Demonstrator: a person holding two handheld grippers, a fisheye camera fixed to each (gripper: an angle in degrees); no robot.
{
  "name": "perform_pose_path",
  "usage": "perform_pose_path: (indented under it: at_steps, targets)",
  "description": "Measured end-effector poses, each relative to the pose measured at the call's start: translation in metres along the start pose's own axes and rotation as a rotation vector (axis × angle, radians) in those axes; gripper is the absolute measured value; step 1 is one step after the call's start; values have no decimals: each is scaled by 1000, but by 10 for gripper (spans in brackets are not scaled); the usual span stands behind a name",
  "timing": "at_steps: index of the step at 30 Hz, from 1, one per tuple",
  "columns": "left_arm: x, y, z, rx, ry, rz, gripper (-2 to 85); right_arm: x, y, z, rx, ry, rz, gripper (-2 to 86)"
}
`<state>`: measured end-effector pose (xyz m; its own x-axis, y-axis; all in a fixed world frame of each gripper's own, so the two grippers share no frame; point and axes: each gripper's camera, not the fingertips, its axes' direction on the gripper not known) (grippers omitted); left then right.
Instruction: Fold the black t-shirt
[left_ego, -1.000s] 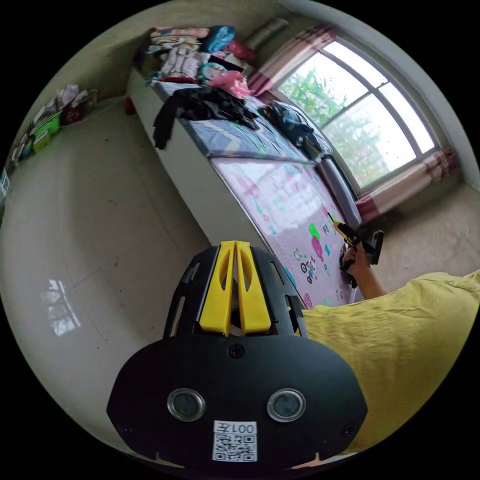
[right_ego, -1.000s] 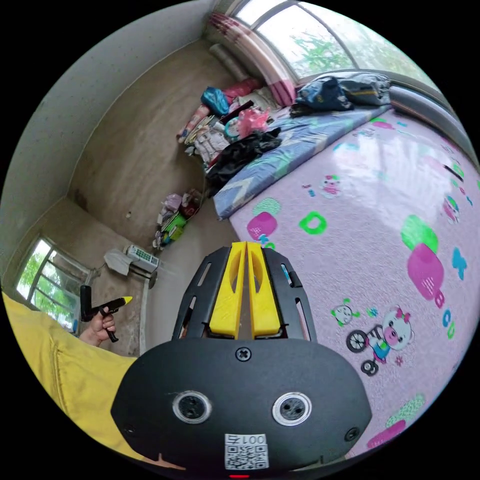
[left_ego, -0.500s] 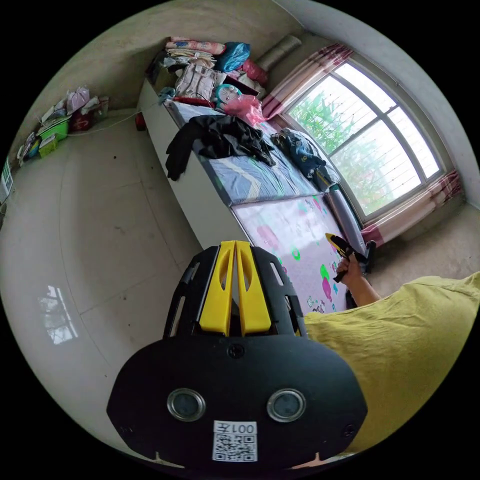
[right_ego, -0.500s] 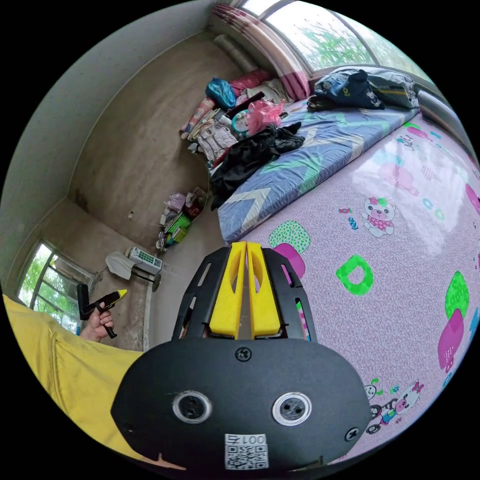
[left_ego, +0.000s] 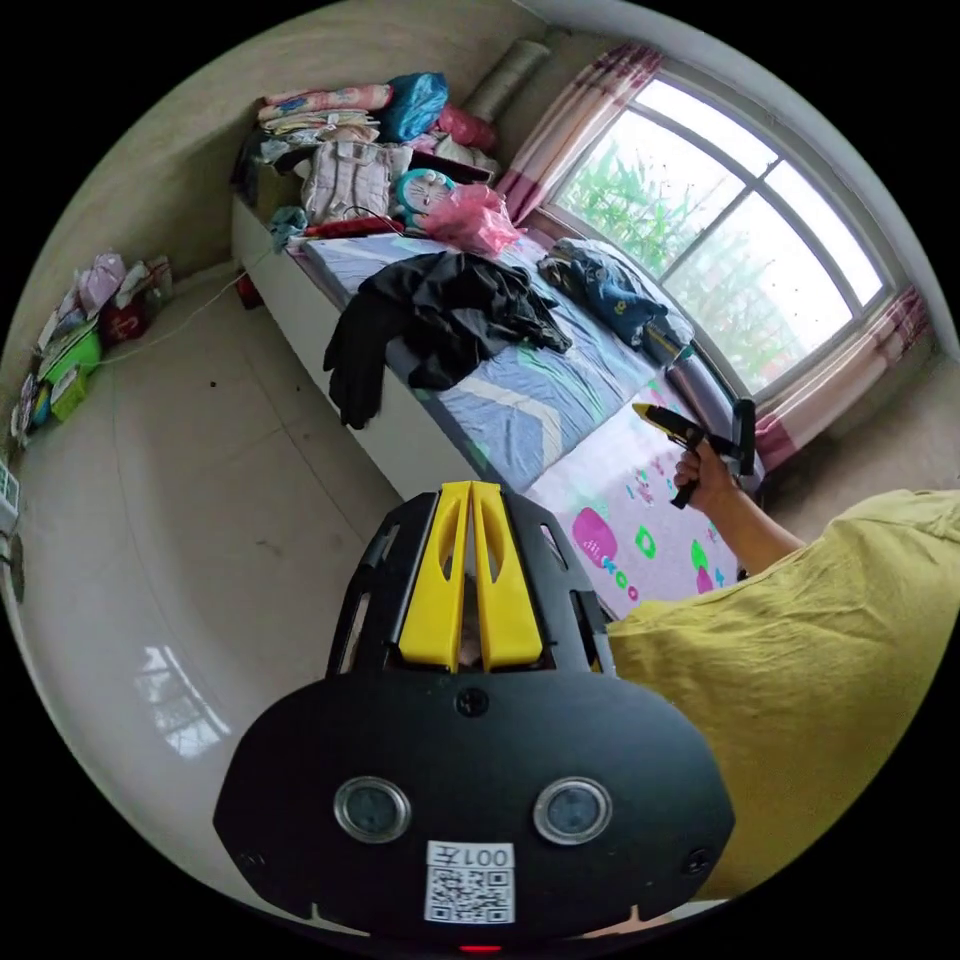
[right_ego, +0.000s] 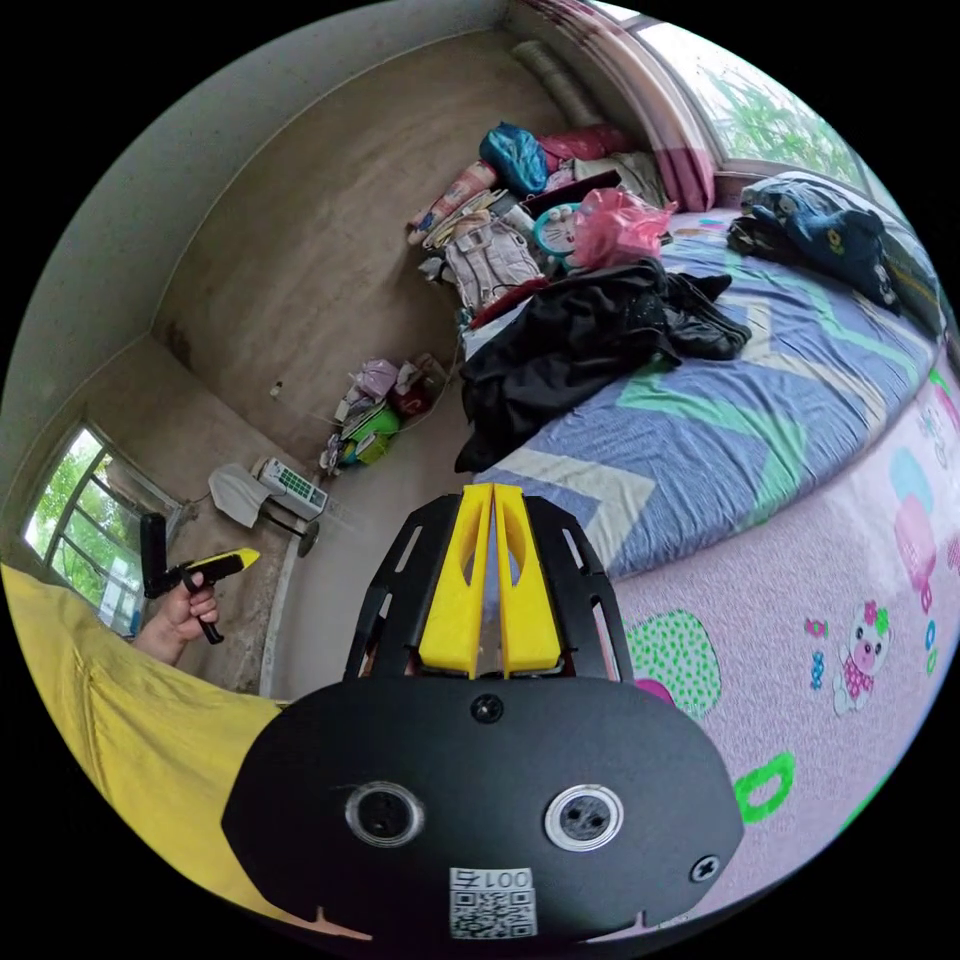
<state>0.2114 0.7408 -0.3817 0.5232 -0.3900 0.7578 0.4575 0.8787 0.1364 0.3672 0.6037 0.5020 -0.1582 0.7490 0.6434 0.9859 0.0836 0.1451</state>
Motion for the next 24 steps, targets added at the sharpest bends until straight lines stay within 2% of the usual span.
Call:
perform_pose_path:
  at_steps: [6,9,13,16,24]
  targets:
    - [-71,-118,8,-93,24,180,-13,8,-39,83,0,75,61,5]
    - [-97,-178,13,-136,73,282,-12,9,-59,107,63,78,76,5]
    - [-129,-265,39,-198,129,319,-13,15,-74,136,86,73,91,5]
    - [-138,-326,60,-201,194,346,-13,27,-81,155,74,108,47,6]
    - [-128,-481,100,-220,194,420,-13,98,-124,203,20,100,-9,20]
